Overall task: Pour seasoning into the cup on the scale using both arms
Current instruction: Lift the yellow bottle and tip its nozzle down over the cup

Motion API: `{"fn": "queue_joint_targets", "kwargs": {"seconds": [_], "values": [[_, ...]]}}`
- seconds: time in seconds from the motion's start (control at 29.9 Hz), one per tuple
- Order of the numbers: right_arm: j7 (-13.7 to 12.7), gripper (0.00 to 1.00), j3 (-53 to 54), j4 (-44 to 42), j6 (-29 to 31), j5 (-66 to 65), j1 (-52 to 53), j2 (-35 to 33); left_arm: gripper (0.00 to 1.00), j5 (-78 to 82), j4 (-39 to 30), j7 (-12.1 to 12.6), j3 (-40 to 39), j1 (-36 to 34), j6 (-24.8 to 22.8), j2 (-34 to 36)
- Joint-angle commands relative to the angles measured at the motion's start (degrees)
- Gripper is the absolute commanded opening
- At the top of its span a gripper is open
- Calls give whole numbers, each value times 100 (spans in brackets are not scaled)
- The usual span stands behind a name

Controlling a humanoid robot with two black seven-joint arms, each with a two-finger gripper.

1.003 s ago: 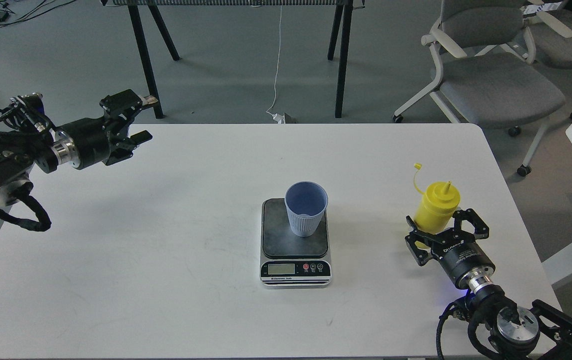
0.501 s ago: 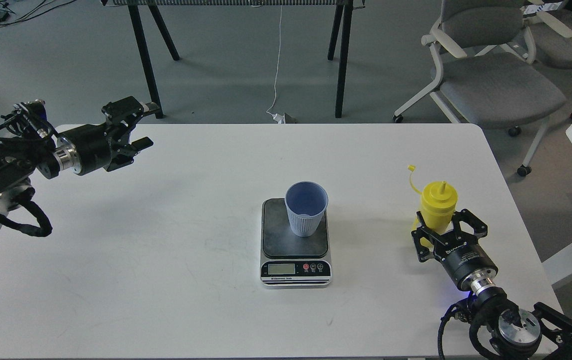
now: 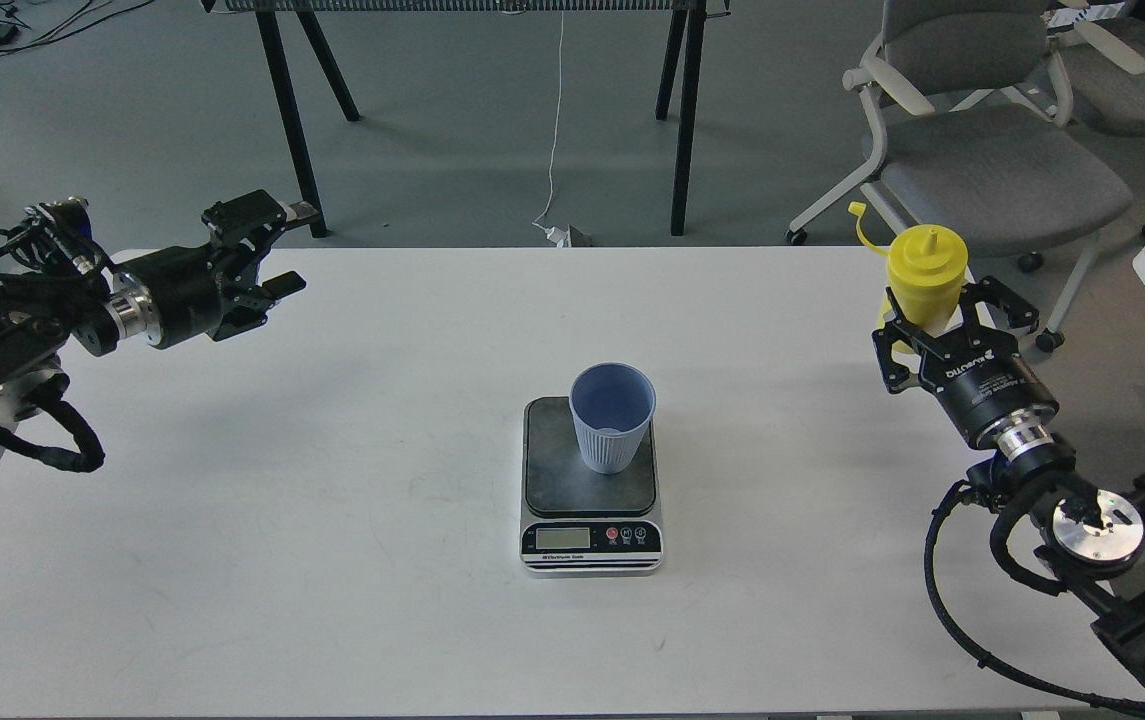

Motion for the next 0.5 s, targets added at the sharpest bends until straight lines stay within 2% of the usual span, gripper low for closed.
{"fn": "queue_joint_targets", "kwargs": {"seconds": [0.0,0.2,0.47], "values": [[0,10,-81,-157,0,-925,794,-17,99,0,-9,0,-1,-1,0,-5],[8,10,-590,-332,0,-2086,1665,89,99,-9,-9,0,-10,-1,0,-14],[8,10,-653,-921,0,-3746,2298,598,99,-9,-9,0,-36,8,0,-14]]}}
